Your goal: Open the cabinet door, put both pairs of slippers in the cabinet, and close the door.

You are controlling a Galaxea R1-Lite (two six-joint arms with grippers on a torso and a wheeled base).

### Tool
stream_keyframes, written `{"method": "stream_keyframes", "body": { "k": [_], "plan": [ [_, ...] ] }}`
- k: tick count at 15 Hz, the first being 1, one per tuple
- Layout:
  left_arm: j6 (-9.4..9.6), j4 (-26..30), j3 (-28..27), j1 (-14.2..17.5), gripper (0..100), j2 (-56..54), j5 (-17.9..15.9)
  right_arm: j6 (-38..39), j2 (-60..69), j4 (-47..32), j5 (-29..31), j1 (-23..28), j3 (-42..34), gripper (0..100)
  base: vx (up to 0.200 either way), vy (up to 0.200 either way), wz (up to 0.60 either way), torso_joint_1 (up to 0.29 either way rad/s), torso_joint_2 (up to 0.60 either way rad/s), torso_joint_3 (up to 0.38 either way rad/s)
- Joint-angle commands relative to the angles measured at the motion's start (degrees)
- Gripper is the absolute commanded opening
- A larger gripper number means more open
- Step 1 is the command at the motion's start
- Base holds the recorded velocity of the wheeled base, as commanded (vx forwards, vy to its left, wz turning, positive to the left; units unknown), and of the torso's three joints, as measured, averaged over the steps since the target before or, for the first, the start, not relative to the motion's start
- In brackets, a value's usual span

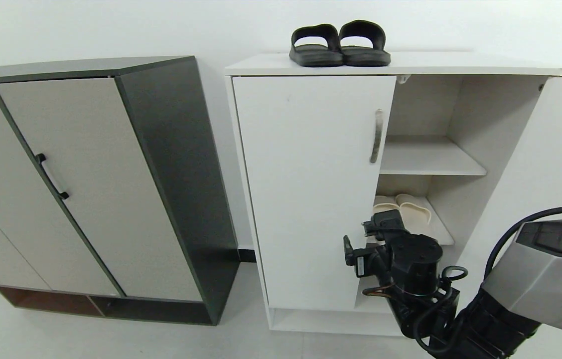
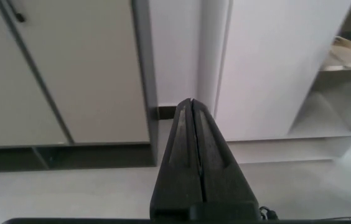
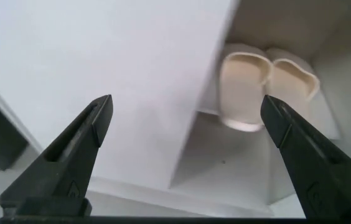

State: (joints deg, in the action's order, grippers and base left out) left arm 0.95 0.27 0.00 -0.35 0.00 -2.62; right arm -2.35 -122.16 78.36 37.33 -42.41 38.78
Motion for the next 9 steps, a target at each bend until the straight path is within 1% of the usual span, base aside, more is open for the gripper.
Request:
{"method": "stream_keyframes", "body": {
  "k": [1, 3, 9],
  "plan": [
    [0.02, 0.0, 0.0, 0.0, 0, 0.1, 0.0, 0.0, 1.6, 0.7, -1.0, -0.2, -0.4, 100, 0.000, 0.000, 0.00, 0.000, 0.00, 0.000],
    [0.02, 0.0, 0.0, 0.0, 0, 0.1, 0.0, 0.0, 2.9, 1.2, -3.8, -0.6, -2.6, 100, 0.000, 0.000, 0.00, 0.000, 0.00, 0.000],
    [0.02, 0.0, 0.0, 0.0, 0, 0.1, 0.0, -0.7, 2.7, 1.4, -3.8, -0.6, -2.9, 100, 0.000, 0.000, 0.00, 0.000, 0.00, 0.000]
  ]
}}
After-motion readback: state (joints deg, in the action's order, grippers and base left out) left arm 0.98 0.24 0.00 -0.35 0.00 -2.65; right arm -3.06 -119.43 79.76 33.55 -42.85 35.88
